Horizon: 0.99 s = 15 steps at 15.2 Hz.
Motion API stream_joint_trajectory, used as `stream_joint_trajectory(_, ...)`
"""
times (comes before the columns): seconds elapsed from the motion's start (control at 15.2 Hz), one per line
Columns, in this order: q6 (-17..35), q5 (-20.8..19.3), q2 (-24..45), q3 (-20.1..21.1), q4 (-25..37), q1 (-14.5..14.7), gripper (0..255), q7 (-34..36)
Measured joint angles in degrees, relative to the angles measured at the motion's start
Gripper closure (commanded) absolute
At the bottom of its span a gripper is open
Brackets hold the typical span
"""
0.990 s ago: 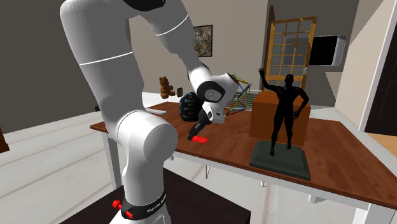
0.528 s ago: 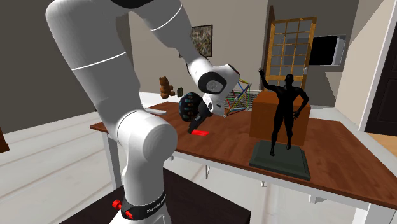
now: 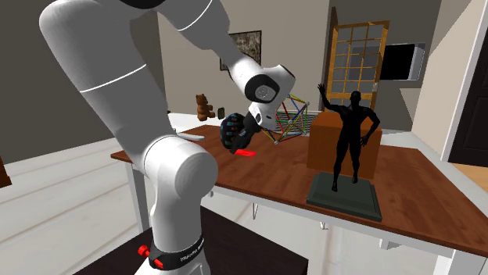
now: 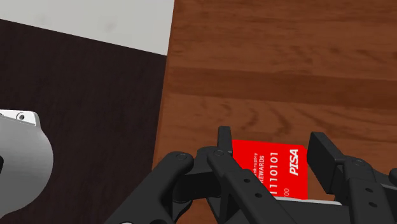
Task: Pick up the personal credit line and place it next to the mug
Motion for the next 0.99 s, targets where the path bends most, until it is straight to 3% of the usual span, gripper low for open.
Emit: stream_joint_trajectory(0.99,-10.36,-2.36,-5.61,-0.55,6.46,-0.4,255,6.49)
